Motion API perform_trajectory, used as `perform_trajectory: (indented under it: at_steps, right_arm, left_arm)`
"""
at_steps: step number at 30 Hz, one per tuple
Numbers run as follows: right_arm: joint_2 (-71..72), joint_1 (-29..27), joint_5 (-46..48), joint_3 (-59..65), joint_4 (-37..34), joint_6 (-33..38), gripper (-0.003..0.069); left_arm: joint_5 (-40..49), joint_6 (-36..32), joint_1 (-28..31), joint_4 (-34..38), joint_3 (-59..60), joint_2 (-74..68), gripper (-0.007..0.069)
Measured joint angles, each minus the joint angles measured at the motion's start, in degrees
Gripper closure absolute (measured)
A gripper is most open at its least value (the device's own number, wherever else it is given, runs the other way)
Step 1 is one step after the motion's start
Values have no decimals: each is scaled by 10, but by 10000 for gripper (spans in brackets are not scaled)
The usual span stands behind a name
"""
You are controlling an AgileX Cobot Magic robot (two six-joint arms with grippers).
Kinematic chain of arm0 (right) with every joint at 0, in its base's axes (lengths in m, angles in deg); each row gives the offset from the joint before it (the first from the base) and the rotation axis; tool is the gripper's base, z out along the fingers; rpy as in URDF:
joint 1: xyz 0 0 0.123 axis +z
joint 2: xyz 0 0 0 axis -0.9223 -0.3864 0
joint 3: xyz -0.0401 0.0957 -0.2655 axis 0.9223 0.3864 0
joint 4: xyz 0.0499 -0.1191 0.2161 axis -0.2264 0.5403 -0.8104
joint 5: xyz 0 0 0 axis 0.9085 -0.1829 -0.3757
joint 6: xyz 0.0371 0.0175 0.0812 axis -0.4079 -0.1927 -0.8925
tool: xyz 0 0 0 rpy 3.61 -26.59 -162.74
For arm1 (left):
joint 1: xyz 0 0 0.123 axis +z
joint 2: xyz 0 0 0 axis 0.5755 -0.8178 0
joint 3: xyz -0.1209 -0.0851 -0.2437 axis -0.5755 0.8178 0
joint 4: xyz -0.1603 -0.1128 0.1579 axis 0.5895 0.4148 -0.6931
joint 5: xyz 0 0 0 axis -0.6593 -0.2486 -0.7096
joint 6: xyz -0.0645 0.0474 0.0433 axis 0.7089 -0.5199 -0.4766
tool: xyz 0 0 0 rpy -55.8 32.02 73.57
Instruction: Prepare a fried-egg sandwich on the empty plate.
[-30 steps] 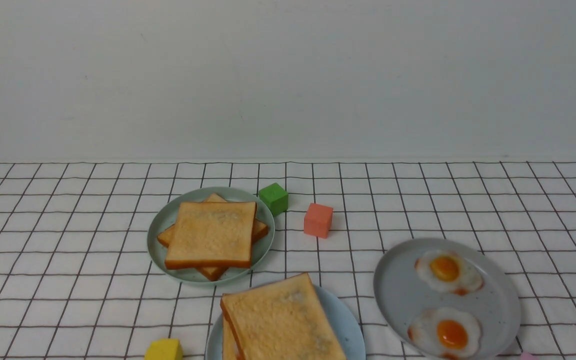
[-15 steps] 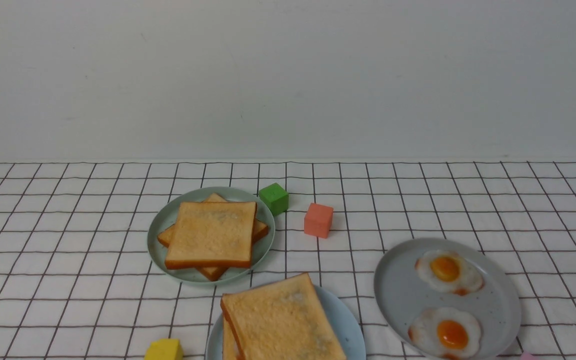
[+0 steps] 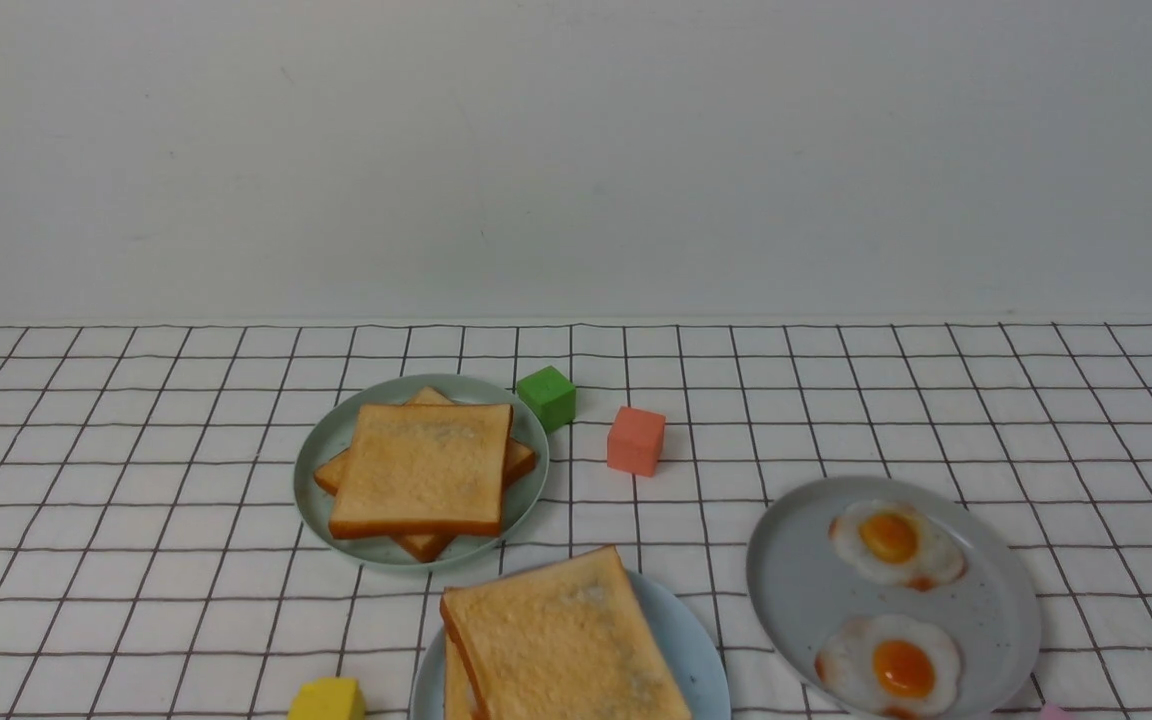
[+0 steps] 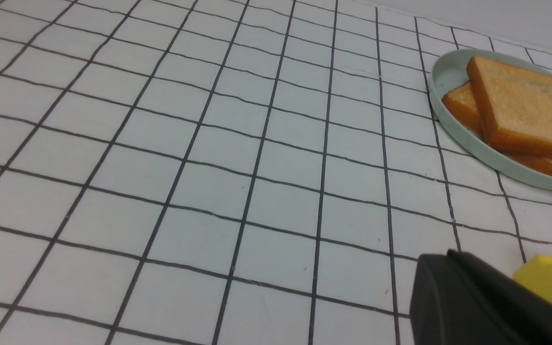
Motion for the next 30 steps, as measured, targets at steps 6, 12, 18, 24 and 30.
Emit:
perform_trajectory:
  at_steps: [6, 12, 18, 24, 30]
  right_arm:
    - [23, -104, 22, 0, 45, 13, 599]
    - [43, -221, 139, 2, 71, 13, 598]
    - [81, -260, 175, 68, 99, -22, 592]
    - [82, -272, 168, 150, 121, -68, 582]
    - [82, -274, 152, 154, 112, -88, 573]
  left_arm:
    - [0, 0, 0, 0, 0, 0, 613]
    - [0, 0, 0, 0, 0, 0, 606]
    - [0, 0, 0, 0, 0, 0, 602]
    - [0, 0, 0, 0, 0, 0, 596]
    - [0, 0, 0, 0, 0, 0, 587]
